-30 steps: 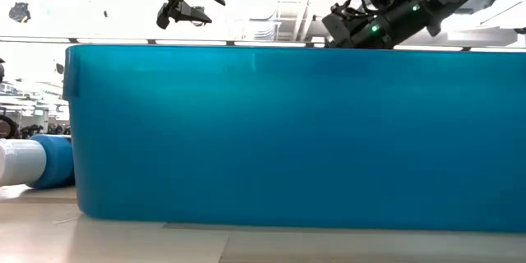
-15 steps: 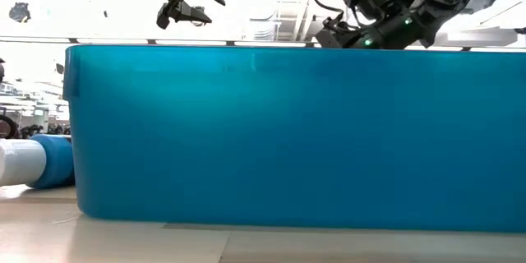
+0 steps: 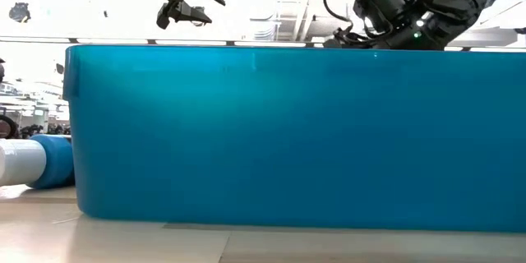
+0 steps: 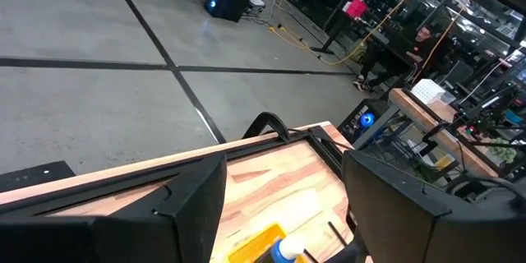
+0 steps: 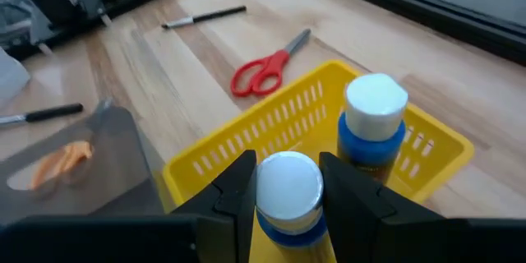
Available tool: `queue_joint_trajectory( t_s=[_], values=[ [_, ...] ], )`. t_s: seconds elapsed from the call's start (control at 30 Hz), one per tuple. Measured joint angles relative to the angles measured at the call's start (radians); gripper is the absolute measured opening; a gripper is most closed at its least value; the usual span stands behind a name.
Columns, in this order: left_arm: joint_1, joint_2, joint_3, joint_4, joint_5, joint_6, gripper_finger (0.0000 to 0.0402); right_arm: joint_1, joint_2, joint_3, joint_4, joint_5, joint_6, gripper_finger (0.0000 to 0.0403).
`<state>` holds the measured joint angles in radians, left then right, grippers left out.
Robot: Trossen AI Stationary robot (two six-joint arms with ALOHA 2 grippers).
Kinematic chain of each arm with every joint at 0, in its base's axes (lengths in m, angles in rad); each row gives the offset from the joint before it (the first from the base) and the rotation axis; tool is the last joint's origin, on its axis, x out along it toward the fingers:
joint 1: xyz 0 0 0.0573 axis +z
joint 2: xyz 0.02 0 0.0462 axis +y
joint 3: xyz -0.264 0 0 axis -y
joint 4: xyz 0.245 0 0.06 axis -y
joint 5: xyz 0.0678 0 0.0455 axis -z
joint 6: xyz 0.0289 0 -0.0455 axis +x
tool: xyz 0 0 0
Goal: Pick & Place Paint Supplies
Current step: Put the blue paint bottle into the yellow bin
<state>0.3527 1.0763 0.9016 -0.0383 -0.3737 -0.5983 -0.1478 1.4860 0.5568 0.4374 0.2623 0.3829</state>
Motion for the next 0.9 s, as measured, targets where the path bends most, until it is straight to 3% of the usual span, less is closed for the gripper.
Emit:
queue_joint_trajectory(
  t_s=[0.6, 0.9],
  values=[
    [0.0, 0.0, 0.0, 0.0, 0.0, 0.0, 0.0237, -0.026, 0.0, -0.001, 0.005, -0.06, -0.042, 0.0105],
    [0.0, 0.0, 0.0, 0.0, 0.0, 0.0, 0.0237, -0.026, 0.0, -0.001, 0.032, -0.063, -0.042, 0.0196]
  ],
)
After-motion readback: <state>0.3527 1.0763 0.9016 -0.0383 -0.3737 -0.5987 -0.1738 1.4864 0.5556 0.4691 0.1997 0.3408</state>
